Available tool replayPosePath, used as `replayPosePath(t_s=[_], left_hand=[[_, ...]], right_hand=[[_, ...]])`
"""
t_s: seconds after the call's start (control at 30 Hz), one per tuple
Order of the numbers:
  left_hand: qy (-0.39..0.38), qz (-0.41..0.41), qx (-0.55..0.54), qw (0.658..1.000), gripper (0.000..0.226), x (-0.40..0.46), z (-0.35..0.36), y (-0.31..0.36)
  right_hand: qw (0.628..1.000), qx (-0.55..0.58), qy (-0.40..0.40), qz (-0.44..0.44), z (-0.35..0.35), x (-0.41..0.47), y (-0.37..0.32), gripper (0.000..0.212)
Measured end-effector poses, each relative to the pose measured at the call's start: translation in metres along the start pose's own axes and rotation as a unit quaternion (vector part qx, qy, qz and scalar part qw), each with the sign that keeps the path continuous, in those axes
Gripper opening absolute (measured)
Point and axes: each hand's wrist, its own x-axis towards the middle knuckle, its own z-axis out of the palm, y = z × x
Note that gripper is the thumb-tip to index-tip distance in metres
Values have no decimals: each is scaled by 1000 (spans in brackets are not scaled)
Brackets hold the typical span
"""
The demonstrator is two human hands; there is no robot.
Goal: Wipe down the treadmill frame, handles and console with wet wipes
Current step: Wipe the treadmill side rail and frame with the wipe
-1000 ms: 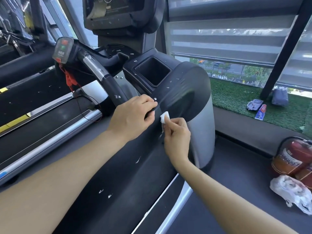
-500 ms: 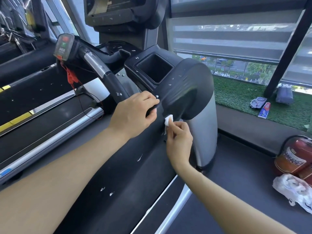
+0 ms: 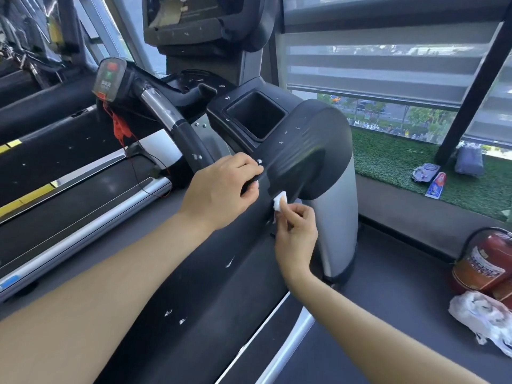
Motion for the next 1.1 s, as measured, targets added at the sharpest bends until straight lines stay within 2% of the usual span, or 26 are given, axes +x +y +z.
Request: replayPosePath(t_s=[0.17, 0.33, 0.6, 0.7, 0.8, 0.9, 1.03, 1.1], left_hand=[[9, -7, -6, 1000, 35, 0, 1, 1], [10, -10, -12, 1000, 35, 0, 0, 0], [8, -5, -9, 1000, 35, 1, 1, 0], [9, -5, -7, 1000, 34, 1, 1, 0], [10, -6, -9, 1000, 35, 1, 0, -1], [10, -6, -11, 1000, 35, 1, 0, -1], [12, -6, -14, 1000, 35, 1, 0, -1], [11, -7, -13, 1000, 36, 1, 1, -1]], right_hand=[[993, -19, 57, 102, 3, 70, 16, 24], [973, 35, 106, 202, 3, 113, 20, 26], [976, 61, 18, 209, -3, 44, 42, 20], [970, 57, 32, 235, -5, 62, 38, 25], [951, 73, 61, 295, -3, 95, 31, 15], [939, 102, 63, 324, 2, 96, 30, 18], [931, 132, -6, 339, 0, 54, 36, 29], [932, 130, -39, 337, -3, 46, 35, 21]])
